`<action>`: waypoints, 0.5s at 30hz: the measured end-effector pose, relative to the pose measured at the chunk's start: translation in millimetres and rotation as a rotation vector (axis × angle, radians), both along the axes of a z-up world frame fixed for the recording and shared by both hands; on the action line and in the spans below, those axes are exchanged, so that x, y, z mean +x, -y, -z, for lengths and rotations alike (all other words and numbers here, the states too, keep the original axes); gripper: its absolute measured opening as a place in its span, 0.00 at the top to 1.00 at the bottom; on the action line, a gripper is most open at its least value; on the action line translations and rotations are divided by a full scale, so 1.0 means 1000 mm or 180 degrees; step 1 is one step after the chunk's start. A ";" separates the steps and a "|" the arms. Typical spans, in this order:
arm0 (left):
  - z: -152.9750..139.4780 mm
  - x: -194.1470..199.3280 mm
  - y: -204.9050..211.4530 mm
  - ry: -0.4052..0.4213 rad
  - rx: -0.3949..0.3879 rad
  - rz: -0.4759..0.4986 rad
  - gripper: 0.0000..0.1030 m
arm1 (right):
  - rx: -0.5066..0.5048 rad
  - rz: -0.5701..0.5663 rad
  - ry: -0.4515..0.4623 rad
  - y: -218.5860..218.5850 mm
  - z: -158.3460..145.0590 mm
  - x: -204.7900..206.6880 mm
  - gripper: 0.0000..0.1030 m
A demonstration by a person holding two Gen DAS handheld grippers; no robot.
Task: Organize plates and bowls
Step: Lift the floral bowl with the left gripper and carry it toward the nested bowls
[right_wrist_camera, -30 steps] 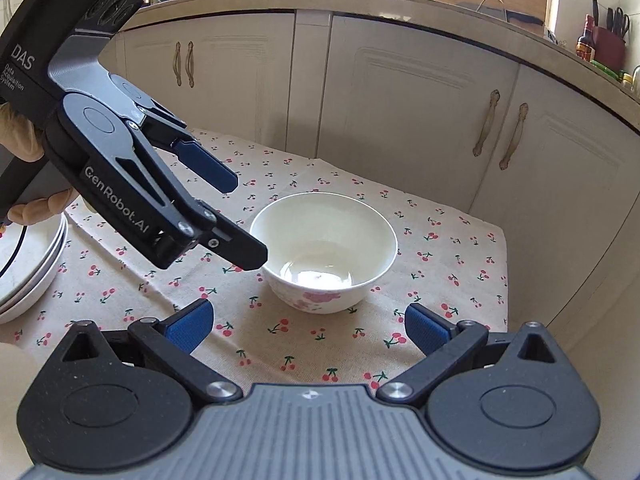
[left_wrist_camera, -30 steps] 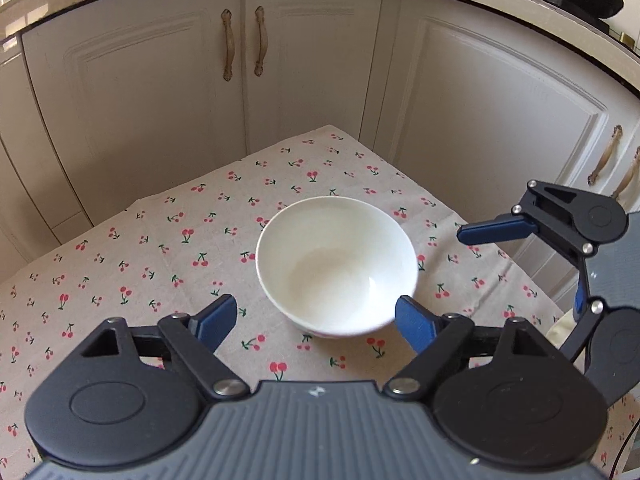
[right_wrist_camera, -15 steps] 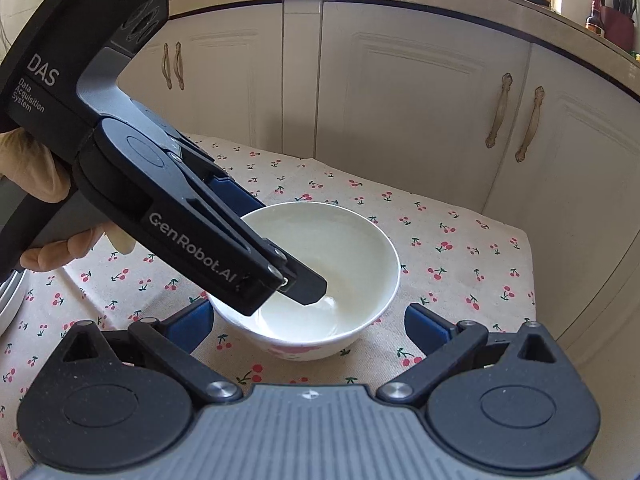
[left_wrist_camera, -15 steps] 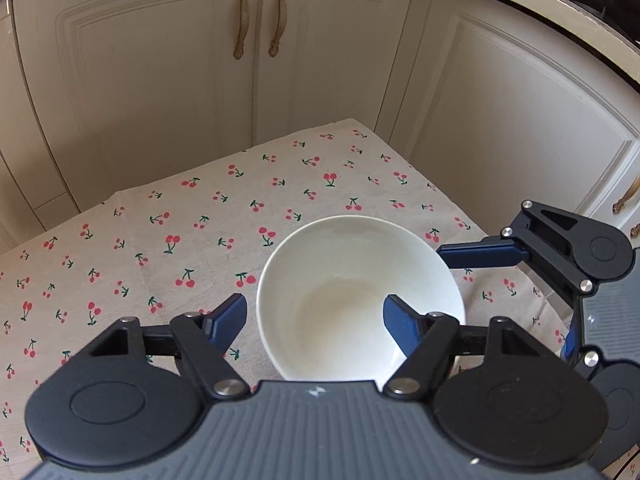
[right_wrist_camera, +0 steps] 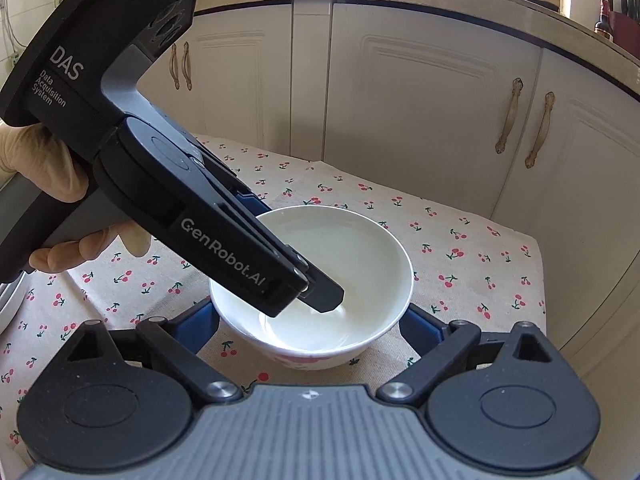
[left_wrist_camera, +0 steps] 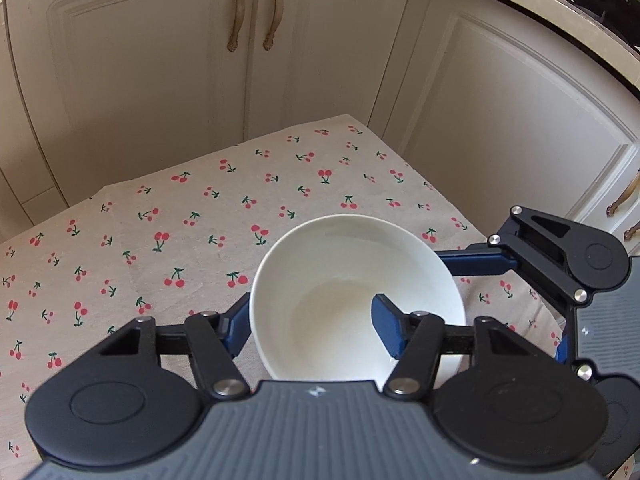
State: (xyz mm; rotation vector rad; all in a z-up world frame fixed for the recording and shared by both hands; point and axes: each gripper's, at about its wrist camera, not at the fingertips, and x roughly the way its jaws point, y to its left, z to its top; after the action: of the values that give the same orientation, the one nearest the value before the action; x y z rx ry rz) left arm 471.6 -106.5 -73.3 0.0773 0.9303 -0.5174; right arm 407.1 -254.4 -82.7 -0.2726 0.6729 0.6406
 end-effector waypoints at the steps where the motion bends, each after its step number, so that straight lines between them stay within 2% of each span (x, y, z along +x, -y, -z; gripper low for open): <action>1: 0.001 0.000 0.001 0.0001 -0.0007 0.0007 0.41 | -0.0001 0.0002 0.0003 0.000 0.000 0.000 0.05; 15: 0.000 0.000 0.002 -0.0028 -0.0035 0.0012 0.41 | -0.0031 0.0028 0.0009 -0.003 0.000 -0.002 0.05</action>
State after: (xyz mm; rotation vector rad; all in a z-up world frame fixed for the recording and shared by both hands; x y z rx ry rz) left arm 471.2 -108.6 -73.2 0.0669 0.9359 -0.5267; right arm 404.7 -251.3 -82.5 -0.2793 0.6745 0.6285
